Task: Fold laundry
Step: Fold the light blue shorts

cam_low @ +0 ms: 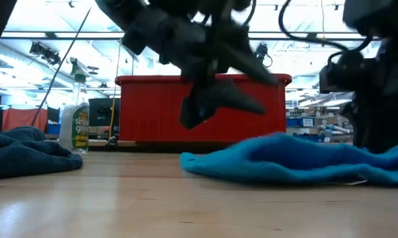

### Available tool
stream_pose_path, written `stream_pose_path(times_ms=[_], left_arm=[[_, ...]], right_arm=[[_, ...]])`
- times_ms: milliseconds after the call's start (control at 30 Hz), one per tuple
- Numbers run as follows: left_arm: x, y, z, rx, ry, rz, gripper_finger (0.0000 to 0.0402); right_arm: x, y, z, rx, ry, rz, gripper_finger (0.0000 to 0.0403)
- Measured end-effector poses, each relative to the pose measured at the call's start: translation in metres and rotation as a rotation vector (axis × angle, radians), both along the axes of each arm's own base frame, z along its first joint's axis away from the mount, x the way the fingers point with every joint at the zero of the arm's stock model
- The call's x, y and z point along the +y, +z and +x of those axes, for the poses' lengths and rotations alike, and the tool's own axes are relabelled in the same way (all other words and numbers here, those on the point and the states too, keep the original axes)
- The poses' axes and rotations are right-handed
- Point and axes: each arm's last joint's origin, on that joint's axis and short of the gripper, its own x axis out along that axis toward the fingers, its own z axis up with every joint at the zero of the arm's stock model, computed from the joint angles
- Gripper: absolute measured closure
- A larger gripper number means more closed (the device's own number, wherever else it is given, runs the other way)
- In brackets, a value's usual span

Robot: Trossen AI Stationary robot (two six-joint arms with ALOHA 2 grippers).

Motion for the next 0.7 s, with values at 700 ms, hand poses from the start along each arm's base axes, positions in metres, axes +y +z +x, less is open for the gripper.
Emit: stream_pose_path(times_ms=[700], left_arm=[[0.005,-0.018,0.0,0.061,-0.136,0.035,0.0247]], right_arm=[[-0.005,0.049,0.001,-0.304,-0.029,0.134,0.0318]])
